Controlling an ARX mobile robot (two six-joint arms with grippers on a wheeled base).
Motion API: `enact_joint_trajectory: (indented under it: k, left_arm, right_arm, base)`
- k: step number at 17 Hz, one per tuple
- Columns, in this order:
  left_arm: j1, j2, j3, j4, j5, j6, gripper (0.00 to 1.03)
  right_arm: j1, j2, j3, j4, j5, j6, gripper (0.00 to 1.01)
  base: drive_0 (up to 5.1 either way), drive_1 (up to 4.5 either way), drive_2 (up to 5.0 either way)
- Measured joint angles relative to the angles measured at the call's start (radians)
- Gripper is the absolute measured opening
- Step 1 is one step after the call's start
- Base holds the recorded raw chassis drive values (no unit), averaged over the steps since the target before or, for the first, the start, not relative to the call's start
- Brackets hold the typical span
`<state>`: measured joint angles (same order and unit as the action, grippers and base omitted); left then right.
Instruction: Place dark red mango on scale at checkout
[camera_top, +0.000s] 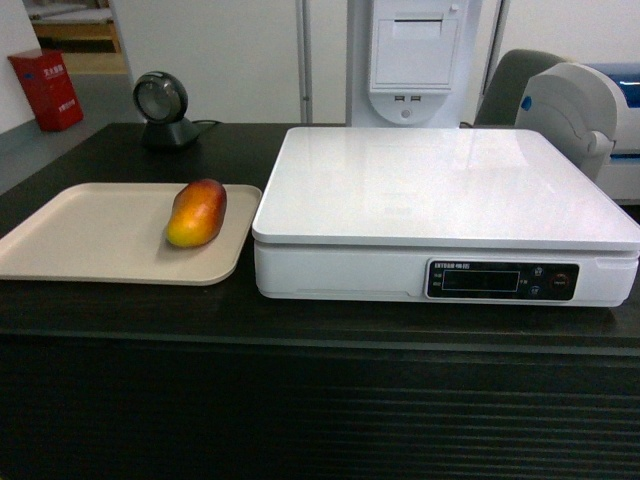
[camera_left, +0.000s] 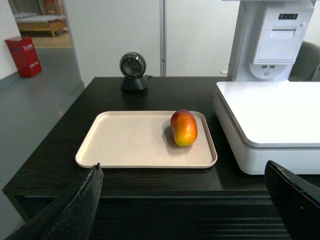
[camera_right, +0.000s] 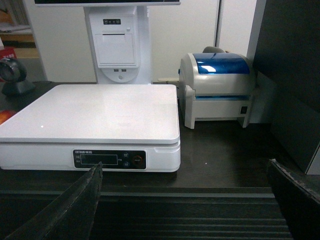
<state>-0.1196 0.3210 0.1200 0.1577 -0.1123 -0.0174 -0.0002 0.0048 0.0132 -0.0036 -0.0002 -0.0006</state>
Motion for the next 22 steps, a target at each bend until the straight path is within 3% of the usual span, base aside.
enact_joint_trajectory:
  k: [2,4,6,7,12,16,22]
  left_arm:
    - [0.05,0.247,0.017,0.215,0.091,0.019,0.98]
    - [0.075,0.587,0.141,0.474,0.171,0.073,0.98]
    - [0.077,0.887,0.295,0.555,0.222,0.116,0.98]
    - [0.071,1.035,0.386,0.542,0.232,0.133,0.98]
    - [0.001,1.542,0.874,0.362,0.252,0.139,0.98]
    - [0.005,1.799,1.207,0.18,0.249,0.122,0.98]
    - [0.021,1.889,1.356,0.093,0.239,0.12,0.98]
  right_arm:
    - [0.0,0.0,0.0,0.0,0.0,0.0,0.98]
    - [0.0,0.0,0.0,0.0,0.0,0.0,0.98]
    - [0.0,0.0,0.0,0.0,0.0,0.0,0.98]
    - [0.0,0.0,0.0,0.0,0.0,0.0,0.98]
    - [0.0,0.0,0.0,0.0,0.0,0.0,0.98]
    - [0.0,0.0,0.0,0.0,0.0,0.0,0.98]
    - [0.0,0.0,0.0,0.0,0.0,0.0,0.98]
  base:
    - [0.0,0.0,0.0]
    - [0.0,0.0,0.0]
    - [0.0,0.0,0.0]
    - [0.0,0.0,0.0]
    - [0.0,0.0,0.0]
    - [0.0,0.0,0.0]
    - [0.0,0.0,0.0]
